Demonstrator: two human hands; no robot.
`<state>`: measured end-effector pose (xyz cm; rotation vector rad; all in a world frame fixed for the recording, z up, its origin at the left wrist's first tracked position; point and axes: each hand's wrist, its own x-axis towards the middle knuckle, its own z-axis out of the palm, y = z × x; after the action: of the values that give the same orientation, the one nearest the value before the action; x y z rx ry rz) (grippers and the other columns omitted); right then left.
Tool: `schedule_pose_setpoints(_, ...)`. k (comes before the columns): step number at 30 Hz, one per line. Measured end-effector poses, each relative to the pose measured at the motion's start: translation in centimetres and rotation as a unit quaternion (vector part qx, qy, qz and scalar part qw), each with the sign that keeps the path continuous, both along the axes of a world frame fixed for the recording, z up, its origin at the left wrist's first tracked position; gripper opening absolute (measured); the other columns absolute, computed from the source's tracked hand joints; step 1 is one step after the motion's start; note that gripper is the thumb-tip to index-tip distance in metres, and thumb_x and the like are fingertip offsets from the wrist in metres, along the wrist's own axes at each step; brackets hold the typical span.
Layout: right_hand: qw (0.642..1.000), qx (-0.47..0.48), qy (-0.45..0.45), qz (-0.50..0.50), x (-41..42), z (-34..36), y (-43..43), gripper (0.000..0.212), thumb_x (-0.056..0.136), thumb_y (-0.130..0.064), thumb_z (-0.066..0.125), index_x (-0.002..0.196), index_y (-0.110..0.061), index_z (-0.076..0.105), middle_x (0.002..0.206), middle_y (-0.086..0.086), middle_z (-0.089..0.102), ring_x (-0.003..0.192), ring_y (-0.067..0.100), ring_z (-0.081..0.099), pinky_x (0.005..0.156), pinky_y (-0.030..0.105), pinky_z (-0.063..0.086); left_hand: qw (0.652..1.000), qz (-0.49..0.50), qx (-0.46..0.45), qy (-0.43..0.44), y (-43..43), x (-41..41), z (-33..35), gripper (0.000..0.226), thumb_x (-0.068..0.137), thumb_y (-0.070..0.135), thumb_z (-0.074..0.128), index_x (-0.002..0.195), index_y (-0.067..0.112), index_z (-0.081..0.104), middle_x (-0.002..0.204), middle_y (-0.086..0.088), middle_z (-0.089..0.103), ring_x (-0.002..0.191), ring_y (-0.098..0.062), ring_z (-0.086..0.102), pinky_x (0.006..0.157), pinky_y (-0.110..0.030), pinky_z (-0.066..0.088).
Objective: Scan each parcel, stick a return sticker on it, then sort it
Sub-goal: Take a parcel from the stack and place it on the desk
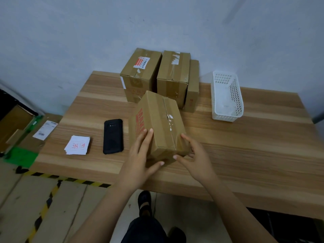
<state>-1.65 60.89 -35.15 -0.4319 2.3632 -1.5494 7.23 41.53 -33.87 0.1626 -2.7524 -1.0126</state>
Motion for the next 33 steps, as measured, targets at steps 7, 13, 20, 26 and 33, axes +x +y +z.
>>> schedule_pose_setpoints(7, 0.996, 0.054, 0.077, 0.0, -0.2, 1.3, 0.2, 0.068, 0.078, -0.018, 0.079, 0.137, -0.03, 0.047, 0.129, -0.012, 0.049, 0.119, 0.001, 0.046, 0.102, 0.024, 0.043, 0.998, 0.017, 0.031, 0.05, 0.2, -0.9, 0.2, 0.085, 0.085, 0.038, 0.068, 0.152, 0.033, 0.015, 0.155, 0.003, 0.03, 0.143, -0.011, 0.028, 0.112, -0.037, 0.036)
schedule_pose_setpoints(13, 0.979, 0.161, 0.125, 0.025, 0.0, 3.5, 2.4, 0.062, 0.086, -0.021, 0.07, 0.14, -0.035, 0.043, 0.136, -0.009, 0.038, 0.115, 0.002, 0.041, 0.093, 0.013, 0.037, 0.993, 0.02, 0.115, 0.019, 1.6, -1.4, -1.3, 0.076, 0.082, 0.03, 0.074, 0.146, 0.026, 0.034, 0.136, 0.012, 0.045, 0.118, 0.008, 0.044, 0.097, -0.009, 0.041)
schedule_pose_setpoints(20, 0.989, 0.11, 0.094, 0.0, 0.1, 3.1, 2.7, 0.074, 0.08, -0.02, 0.077, 0.142, -0.029, 0.039, 0.133, -0.008, 0.046, 0.115, 0.005, 0.05, 0.098, 0.025, 0.046, 0.991, 0.037, 0.126, 0.011, 0.4, -1.0, -1.7, 0.069, 0.082, 0.03, 0.072, 0.143, 0.025, 0.041, 0.13, 0.018, 0.047, 0.118, 0.001, 0.048, 0.095, -0.007, 0.039)
schedule_pose_setpoints(26, 0.993, 0.112, -0.034, 0.03, -0.5, 0.7, 0.7, 0.094, 0.076, -0.029, 0.081, 0.151, -0.03, 0.022, 0.144, -0.005, 0.033, 0.125, 0.003, 0.032, 0.103, 0.024, 0.032, 0.996, 0.078, 0.035, 0.01, -4.1, 0.3, -1.5, 0.068, 0.076, 0.034, 0.076, 0.136, 0.015, 0.052, 0.145, -0.001, 0.039, 0.132, -0.012, 0.038, 0.107, -0.037, 0.041)
schedule_pose_setpoints(33, 0.996, 0.085, -0.029, 0.029, -1.0, -1.0, -2.4, 0.089, 0.075, -0.024, 0.082, 0.147, -0.038, 0.031, 0.136, -0.01, 0.034, 0.125, 0.004, 0.033, 0.104, 0.025, 0.034, 1.0, 0.016, 0.009, 0.002, -4.2, 0.2, 0.1, 0.086, 0.082, 0.031, 0.074, 0.151, 0.03, 0.023, 0.158, 0.008, 0.021, 0.142, -0.007, 0.021, 0.113, -0.032, 0.026)
